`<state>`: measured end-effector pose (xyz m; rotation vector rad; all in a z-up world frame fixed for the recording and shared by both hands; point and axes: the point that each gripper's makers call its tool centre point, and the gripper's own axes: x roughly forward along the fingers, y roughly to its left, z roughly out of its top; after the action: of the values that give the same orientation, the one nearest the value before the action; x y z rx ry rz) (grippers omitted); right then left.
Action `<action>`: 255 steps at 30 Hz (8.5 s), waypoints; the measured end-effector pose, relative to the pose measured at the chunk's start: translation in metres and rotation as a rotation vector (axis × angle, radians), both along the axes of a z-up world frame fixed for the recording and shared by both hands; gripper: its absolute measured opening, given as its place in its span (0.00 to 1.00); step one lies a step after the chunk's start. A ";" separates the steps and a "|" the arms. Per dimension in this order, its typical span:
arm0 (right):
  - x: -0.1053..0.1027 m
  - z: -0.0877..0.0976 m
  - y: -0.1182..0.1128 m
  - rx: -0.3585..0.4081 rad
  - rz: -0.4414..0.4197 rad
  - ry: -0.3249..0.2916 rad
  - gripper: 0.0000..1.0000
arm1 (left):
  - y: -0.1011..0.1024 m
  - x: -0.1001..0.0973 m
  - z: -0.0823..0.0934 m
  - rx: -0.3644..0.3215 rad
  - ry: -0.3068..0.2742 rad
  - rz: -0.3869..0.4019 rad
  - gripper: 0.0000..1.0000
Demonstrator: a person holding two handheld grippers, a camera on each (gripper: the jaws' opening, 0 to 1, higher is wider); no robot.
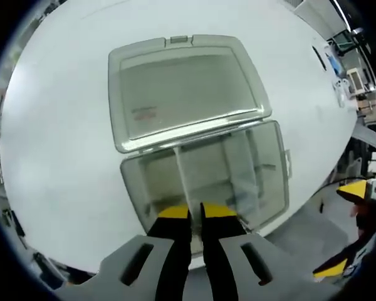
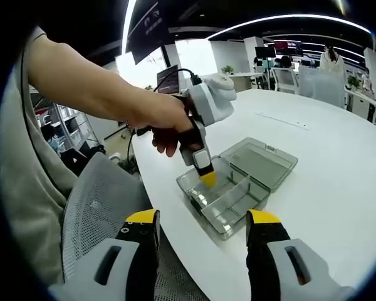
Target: Insert the divider into the dual guide fixture by aligning both edges with the guide slots and pushing it downward to the bottom, including one-sided entry, uneven engagement, binding, and posture correction.
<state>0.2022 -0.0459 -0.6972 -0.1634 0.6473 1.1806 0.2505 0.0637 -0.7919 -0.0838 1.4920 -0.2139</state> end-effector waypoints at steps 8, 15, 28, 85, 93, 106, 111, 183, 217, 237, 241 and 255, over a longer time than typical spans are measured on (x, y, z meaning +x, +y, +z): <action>0.000 0.000 -0.001 -0.001 -0.002 -0.002 0.52 | -0.002 0.001 -0.001 0.043 0.019 -0.031 0.02; -0.001 -0.001 -0.003 -0.006 -0.003 0.001 0.52 | -0.002 0.001 -0.004 0.081 0.042 -0.040 0.02; -0.002 -0.002 -0.004 -0.009 -0.006 0.005 0.52 | 0.000 0.000 -0.009 0.097 0.053 -0.026 0.02; 0.002 0.004 -0.003 -0.012 -0.003 -0.010 0.53 | -0.002 0.003 -0.004 0.020 -0.005 0.012 0.07; 0.003 0.008 -0.003 -0.011 -0.001 -0.018 0.53 | -0.001 0.000 0.002 0.014 0.005 0.017 0.06; 0.001 0.008 -0.002 -0.010 -0.006 -0.018 0.53 | -0.001 -0.003 -0.001 0.022 0.024 0.046 0.04; 0.001 0.007 -0.003 -0.009 -0.010 -0.016 0.53 | -0.001 -0.004 -0.001 0.025 0.029 0.060 0.03; 0.005 0.024 -0.014 -0.052 0.000 -0.067 0.56 | -0.016 -0.003 0.053 -0.297 -0.372 -0.009 0.24; 0.004 0.029 -0.043 -0.100 0.054 -0.104 0.61 | -0.038 -0.044 0.108 -0.456 -0.732 -0.155 0.37; 0.013 0.023 -0.062 -0.163 0.086 -0.130 0.63 | -0.046 -0.048 0.116 -0.442 -0.832 -0.261 0.52; 0.016 0.022 -0.066 -0.177 0.101 -0.146 0.63 | -0.048 -0.049 0.118 -0.436 -0.862 -0.283 0.59; 0.040 -0.001 -0.103 -0.282 0.098 -0.168 0.61 | -0.052 -0.048 0.119 -0.410 -0.892 -0.362 0.72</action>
<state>0.2419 -0.1490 -0.6983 -0.5315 0.6606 1.1510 0.2023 0.0118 -0.6732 -0.0352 0.5467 -0.7439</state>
